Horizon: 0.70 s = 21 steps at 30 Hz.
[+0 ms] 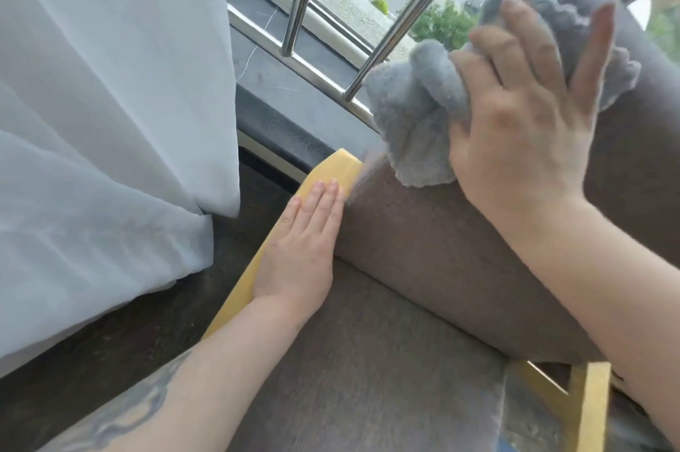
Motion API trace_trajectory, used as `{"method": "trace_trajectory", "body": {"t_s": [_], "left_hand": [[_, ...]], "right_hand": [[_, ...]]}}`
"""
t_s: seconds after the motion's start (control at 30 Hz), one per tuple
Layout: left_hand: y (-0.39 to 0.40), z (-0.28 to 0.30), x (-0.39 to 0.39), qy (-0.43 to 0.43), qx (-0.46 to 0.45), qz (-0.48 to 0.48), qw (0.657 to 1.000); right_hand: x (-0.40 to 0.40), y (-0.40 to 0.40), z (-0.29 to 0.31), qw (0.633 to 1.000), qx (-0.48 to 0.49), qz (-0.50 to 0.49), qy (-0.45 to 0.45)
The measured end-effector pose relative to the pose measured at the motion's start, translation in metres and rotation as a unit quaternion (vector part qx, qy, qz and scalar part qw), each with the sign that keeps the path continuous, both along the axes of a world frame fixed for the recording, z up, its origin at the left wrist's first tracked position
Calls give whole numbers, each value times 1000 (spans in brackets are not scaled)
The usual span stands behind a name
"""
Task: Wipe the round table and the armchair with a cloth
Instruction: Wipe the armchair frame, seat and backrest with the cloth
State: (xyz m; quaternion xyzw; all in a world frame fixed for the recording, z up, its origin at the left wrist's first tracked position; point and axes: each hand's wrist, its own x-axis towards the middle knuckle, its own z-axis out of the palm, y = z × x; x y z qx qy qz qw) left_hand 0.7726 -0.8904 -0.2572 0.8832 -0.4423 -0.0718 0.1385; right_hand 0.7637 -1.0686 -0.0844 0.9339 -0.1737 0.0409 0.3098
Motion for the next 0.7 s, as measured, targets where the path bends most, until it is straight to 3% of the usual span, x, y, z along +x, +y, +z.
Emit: {"method": "trace_trajectory", "body": {"t_s": [0.1, 0.17, 0.23, 0.3, 0.4, 0.47, 0.53, 0.6, 0.7], "left_hand": [[-2, -1, 0, -14, -17, 1, 1000], [-3, -3, 1, -9, -26, -3, 1000], [-4, -3, 2, -18, -23, -11, 1000], [-2, -4, 1, -18, -20, -8, 1000], [-2, -4, 0, -13, -21, -1, 1000], [-2, -3, 0, -3, -20, 2, 1000], [-2, -3, 0, -1, -24, 6, 1000], [-3, -5, 0, 6, -39, 9, 999], [-1, -4, 0, 29, -71, 19, 997]], "right_hand": [[13, 34, -55, 984, -67, -2, 166], [19, 58, -86, 960, -15, 63, 271], [23, 56, -82, 947, 51, 95, 301], [21, 30, -43, 954, 43, 123, 269], [14, -15, 10, 996, -30, 73, 40], [5, -18, -2, 997, -39, 68, -24], [-13, -8, -48, 987, -33, 155, 4], [-45, -10, -85, 965, -39, 235, 109], [-91, -36, -72, 960, -53, 241, 133]]}}
